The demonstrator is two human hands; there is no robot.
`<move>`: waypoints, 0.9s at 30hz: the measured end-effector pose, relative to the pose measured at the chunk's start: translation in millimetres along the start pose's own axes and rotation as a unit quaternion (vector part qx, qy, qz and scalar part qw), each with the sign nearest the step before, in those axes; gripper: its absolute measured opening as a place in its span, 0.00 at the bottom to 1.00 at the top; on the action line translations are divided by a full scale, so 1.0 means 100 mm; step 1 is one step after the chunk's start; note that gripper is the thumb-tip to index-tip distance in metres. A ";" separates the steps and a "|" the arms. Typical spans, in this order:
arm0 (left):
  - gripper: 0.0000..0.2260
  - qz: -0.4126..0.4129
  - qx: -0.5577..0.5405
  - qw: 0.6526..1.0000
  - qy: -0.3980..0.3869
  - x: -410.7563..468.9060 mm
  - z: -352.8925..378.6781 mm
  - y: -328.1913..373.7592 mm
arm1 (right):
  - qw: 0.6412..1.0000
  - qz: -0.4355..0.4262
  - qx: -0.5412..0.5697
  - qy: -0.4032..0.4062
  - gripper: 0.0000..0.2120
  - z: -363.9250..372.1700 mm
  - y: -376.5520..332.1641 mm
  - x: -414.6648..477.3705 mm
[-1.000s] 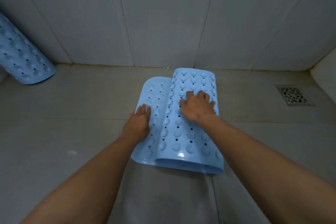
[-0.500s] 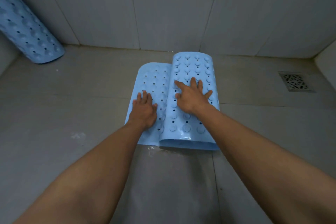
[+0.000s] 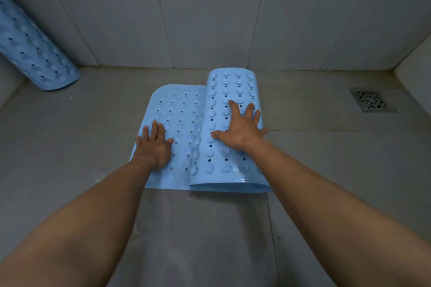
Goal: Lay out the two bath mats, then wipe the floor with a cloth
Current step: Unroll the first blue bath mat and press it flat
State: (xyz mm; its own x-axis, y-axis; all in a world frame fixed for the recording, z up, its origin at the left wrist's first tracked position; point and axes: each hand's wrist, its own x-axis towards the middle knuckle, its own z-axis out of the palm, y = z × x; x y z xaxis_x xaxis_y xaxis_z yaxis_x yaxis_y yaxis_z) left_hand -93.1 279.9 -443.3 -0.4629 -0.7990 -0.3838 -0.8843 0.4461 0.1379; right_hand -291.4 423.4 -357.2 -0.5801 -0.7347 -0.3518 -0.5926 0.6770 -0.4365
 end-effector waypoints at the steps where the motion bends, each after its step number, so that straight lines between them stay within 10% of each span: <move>1: 0.29 -0.014 0.006 1.000 -0.005 0.00 -0.04 0.01 | 1.000 -0.004 0.003 -0.006 0.46 0.00 -0.03 0.00; 10: 0.28 0.033 -0.043 0.998 0.021 -0.17 0.16 0.39 | 0.997 0.003 -0.069 0.016 0.31 0.08 -0.08 -0.02; 17: 0.30 0.028 -0.022 0.999 0.005 -0.19 0.16 0.40 | 0.994 0.060 -0.093 0.021 0.64 0.13 0.06 0.01; 27: 0.29 0.020 -0.011 1.000 0.014 -0.29 0.22 0.88 | 0.995 0.059 -0.074 0.044 0.45 -0.13 0.45 -0.15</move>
State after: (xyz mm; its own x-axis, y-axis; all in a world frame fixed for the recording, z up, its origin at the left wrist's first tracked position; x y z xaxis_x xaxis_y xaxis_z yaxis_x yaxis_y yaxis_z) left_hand -156.3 350.8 -440.1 -0.4997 -0.7913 -0.3522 -0.8657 0.4696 0.1733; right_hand -317.1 465.4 -361.2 -0.6928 -0.6477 -0.3171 -0.5900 0.7619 -0.2673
